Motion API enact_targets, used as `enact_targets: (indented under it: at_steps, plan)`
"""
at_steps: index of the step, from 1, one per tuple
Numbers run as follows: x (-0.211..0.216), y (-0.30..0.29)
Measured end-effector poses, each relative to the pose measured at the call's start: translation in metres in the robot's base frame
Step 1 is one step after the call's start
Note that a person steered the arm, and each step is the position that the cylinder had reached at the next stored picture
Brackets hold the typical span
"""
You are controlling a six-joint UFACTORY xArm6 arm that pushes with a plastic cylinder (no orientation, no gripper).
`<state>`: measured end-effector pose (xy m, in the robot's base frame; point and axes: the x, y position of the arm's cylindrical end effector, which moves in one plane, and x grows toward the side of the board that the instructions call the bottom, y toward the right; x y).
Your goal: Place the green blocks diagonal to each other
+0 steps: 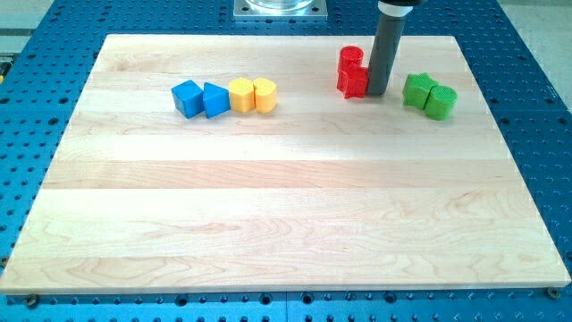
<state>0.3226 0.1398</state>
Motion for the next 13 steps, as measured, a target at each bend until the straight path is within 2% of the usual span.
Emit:
enact_targets:
  at_steps: [1, 2, 3, 4, 5, 6, 7, 9, 12, 13]
  plan:
    - [0.002, 0.004]
    - [0.022, 0.006]
    - [0.007, 0.036]
    - [-0.045, 0.062]
    - [-0.047, 0.078]
    - [-0.033, 0.084]
    - [-0.001, 0.084]
    - [0.091, 0.073]
    - [0.086, 0.129]
    - [0.115, 0.127]
